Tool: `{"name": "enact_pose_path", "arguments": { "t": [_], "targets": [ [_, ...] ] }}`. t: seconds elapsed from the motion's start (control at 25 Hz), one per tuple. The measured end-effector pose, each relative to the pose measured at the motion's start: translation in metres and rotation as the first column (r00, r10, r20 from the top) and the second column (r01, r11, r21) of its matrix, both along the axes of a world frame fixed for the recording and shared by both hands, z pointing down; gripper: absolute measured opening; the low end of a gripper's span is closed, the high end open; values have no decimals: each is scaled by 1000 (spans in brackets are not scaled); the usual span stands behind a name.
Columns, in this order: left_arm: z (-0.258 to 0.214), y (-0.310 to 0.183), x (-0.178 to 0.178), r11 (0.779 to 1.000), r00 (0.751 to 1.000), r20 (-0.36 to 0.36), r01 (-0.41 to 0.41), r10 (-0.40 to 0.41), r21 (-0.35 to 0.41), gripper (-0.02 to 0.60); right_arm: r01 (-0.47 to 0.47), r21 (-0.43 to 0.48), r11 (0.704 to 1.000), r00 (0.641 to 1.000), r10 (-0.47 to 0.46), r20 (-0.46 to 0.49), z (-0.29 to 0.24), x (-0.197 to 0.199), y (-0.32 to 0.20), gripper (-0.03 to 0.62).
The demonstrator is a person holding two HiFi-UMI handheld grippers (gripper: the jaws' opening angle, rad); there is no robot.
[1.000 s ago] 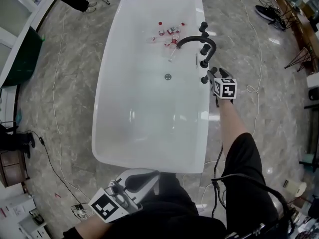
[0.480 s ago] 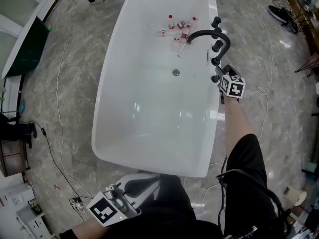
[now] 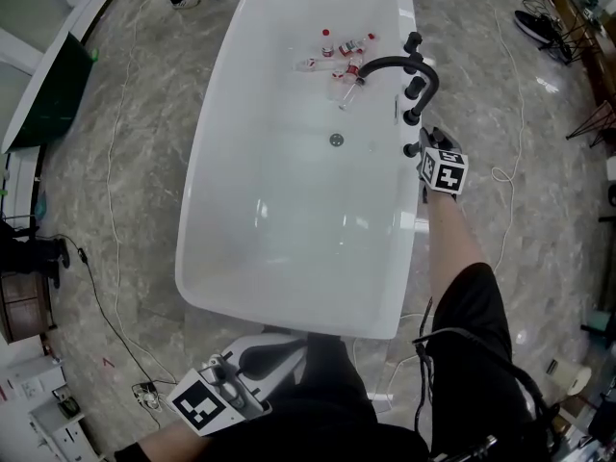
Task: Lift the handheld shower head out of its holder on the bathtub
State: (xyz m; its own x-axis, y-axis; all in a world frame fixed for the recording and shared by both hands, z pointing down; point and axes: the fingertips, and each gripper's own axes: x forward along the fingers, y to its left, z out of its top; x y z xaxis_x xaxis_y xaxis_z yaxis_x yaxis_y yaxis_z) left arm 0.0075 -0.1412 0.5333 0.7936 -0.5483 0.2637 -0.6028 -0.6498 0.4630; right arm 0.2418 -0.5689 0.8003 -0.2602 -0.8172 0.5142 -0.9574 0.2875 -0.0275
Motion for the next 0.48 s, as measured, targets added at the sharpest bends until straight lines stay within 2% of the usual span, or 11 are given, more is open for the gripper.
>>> {"name": "enact_pose_path", "arguments": {
  "t": [0.48],
  "targets": [
    [-46,20,-9,998,1000,-31,2,0,68,0,6,59,998,1000,-4,-26,-74,-12,32,123]
  ]
}}
